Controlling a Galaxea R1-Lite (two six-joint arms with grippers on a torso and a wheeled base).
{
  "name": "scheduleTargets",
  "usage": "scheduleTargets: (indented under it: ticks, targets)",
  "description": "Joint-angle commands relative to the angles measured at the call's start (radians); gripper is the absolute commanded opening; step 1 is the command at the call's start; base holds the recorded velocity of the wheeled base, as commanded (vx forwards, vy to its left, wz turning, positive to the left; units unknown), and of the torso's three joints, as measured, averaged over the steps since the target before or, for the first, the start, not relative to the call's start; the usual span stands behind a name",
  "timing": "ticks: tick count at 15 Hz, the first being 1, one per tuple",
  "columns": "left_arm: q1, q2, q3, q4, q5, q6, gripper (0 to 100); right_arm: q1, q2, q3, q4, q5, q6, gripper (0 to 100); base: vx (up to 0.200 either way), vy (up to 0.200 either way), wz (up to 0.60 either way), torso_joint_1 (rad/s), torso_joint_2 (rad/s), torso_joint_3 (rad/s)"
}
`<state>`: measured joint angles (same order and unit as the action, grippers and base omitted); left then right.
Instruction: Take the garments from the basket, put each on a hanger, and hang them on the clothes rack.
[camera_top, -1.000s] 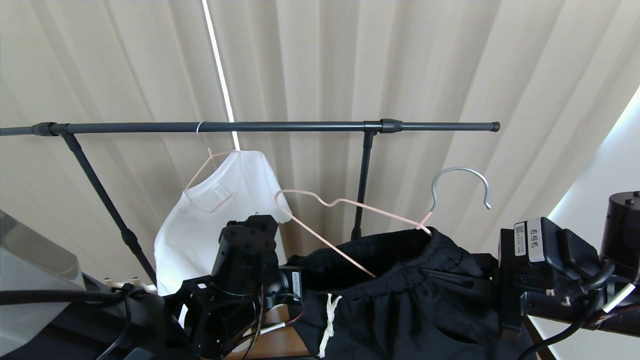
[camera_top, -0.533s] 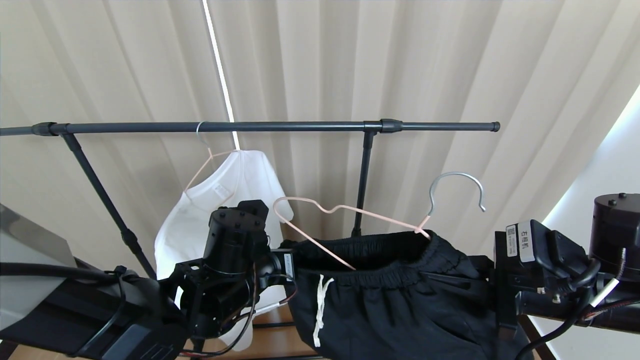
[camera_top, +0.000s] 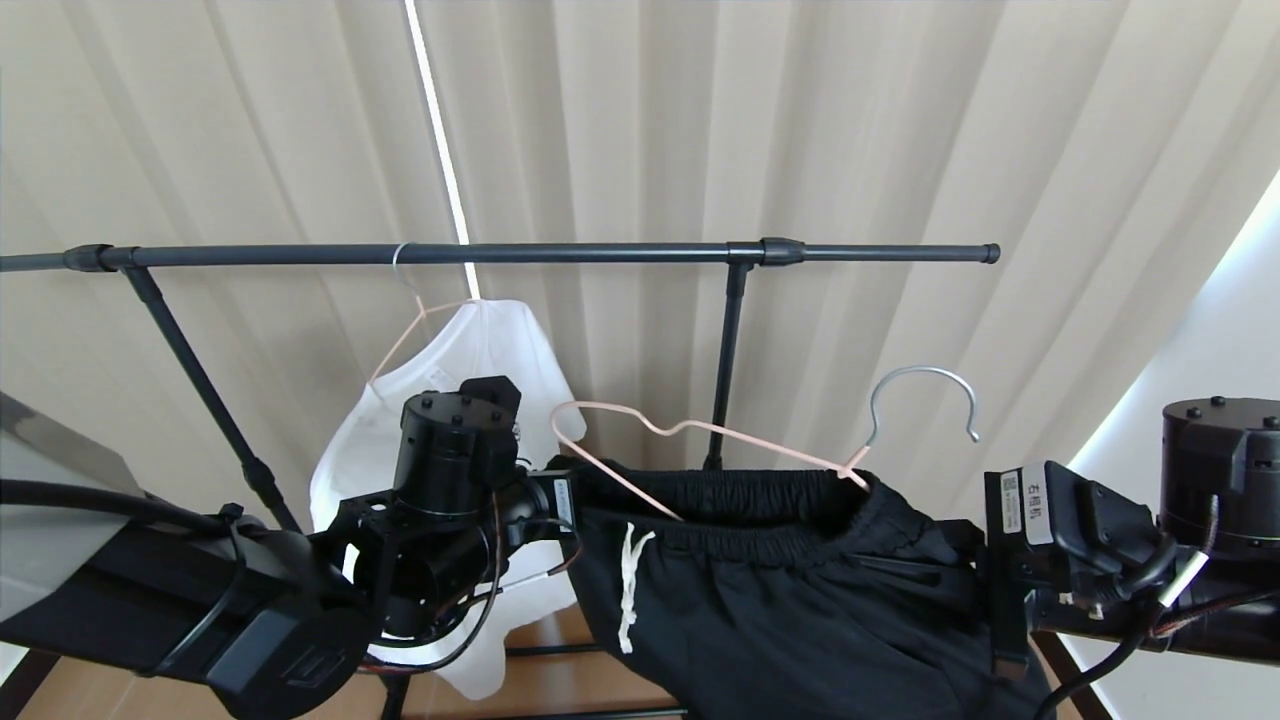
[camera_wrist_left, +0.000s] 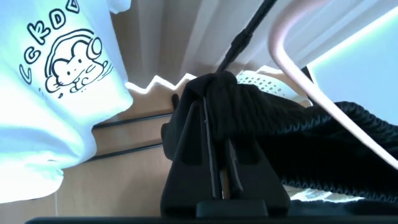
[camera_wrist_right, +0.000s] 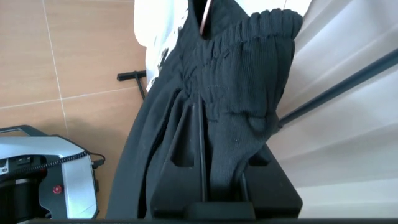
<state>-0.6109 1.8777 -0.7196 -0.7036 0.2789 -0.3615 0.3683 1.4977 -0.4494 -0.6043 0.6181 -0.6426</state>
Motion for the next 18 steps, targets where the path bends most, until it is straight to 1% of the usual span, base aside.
scheduleTargets:
  ticks: [1,3,5,7,8,10,11,14,16,18]
  targets:
    - [0.028,0.003,-0.001,0.001,0.000,0.001,0,-0.003,0.006,0.008,0.000,0.000,-0.005,0,0.000,0.000,0.00,0.000,0.00,0.000]
    - [0.051,0.001,-0.008,0.009,0.000,0.001,0,-0.003,0.021,0.011,0.000,0.000,-0.011,0,0.000,0.000,0.00,0.000,0.00,0.000]
    - [0.063,-0.002,-0.034,0.041,0.002,0.001,0,-0.003,0.030,0.014,0.000,-0.001,-0.014,0,0.000,0.000,0.00,0.000,0.00,0.000]
    - [0.079,-0.005,-0.098,0.128,0.002,0.001,0,-0.003,0.052,0.015,0.000,-0.003,-0.035,0,0.000,0.000,0.00,0.000,0.00,0.000]
    - [0.079,-0.006,-0.116,0.153,0.002,0.001,0,-0.003,0.055,0.018,0.000,-0.004,-0.042,0,0.000,0.000,0.00,0.000,0.00,0.000]
    - [0.080,-0.022,-0.184,0.256,0.002,0.007,0,-0.003,0.078,0.020,0.000,-0.026,-0.065,0,0.000,0.000,0.00,0.000,0.00,0.000]
    - [0.080,-0.028,-0.222,0.312,0.002,0.024,0,-0.003,0.081,0.021,0.000,-0.031,-0.071,0,0.000,0.000,0.00,0.000,0.00,0.000]
    - [0.080,-0.034,-0.325,0.477,0.005,0.029,0,-0.003,0.082,0.024,0.000,-0.058,-0.095,0,0.000,0.000,0.00,0.000,0.00,0.000]
    - [0.080,-0.040,-0.408,0.622,0.005,0.029,0,-0.005,0.084,0.024,0.000,-0.061,-0.101,0,0.000,0.000,0.00,0.000,0.00,0.000]
    - [0.074,-0.041,-0.468,0.719,0.006,0.029,0,-0.005,0.084,0.026,0.000,-0.061,-0.101,0,0.000,0.000,0.00,0.000,0.00,0.000]
